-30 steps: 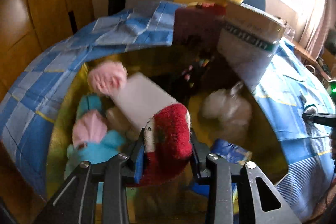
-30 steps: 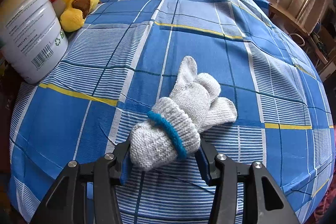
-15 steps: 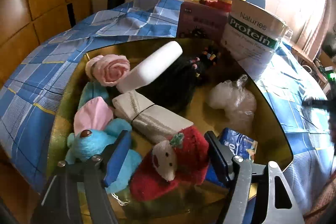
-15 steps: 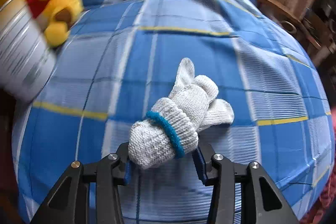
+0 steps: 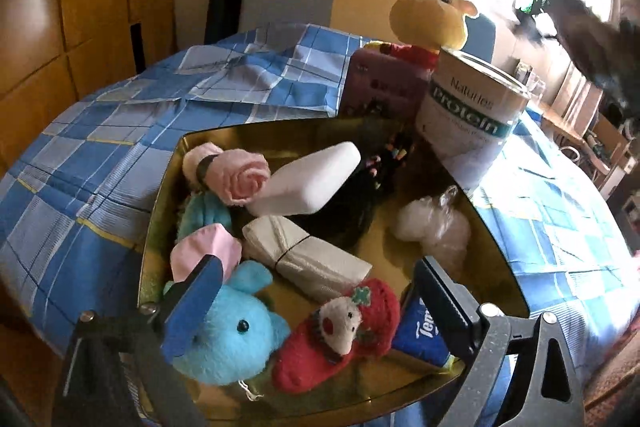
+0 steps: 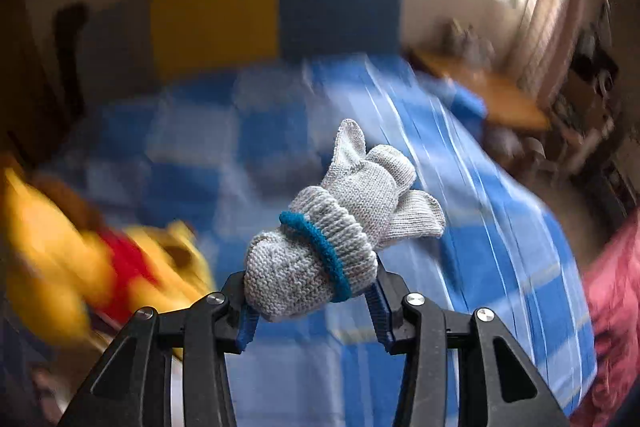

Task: Organize soft objects
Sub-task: 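Carry the white knit glove into the gold tray with the right tool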

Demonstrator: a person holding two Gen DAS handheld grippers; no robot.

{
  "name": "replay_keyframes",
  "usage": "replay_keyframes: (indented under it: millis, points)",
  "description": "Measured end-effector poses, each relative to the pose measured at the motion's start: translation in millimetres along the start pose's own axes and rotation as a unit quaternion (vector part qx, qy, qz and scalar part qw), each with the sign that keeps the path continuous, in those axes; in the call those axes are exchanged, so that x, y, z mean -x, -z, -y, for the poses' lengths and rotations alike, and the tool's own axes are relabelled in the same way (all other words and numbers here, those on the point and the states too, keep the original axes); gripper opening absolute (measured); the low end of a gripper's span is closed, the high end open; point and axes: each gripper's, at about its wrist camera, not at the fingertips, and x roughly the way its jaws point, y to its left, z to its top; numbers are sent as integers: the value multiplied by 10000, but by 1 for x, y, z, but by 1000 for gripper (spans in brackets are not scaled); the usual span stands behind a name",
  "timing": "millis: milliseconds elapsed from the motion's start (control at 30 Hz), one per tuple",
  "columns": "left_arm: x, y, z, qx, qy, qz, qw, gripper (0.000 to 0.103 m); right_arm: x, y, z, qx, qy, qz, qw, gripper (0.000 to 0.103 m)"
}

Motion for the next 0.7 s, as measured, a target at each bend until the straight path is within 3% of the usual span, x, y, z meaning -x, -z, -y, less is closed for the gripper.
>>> replay_keyframes:
  millis: [100, 233, 333, 533, 700]
  points:
    - [3, -3, -3, 41, -3, 55, 10000, 99, 30, -36, -66, 472, -552, 518, 9960, 46]
    - [6, -6, -8, 115, -79, 115, 9998, 99, 63, -30, -147, 1525, -1356, 916, 9747, 46]
    - [8, -9, -15, 238, -209, 168, 9994, 99, 81, 13, -202, 2581, -1941, 901, 9421, 46]
    - [15, -10, -29, 478, -489, 204, 9975, 102, 81, 139, -253, 4069, -2487, 129, 8789, 46]
    - [21, -7, -33, 535, -644, 254, 9962, 102, 77, 219, -255, 4582, -2604, -259, 8495, 45]
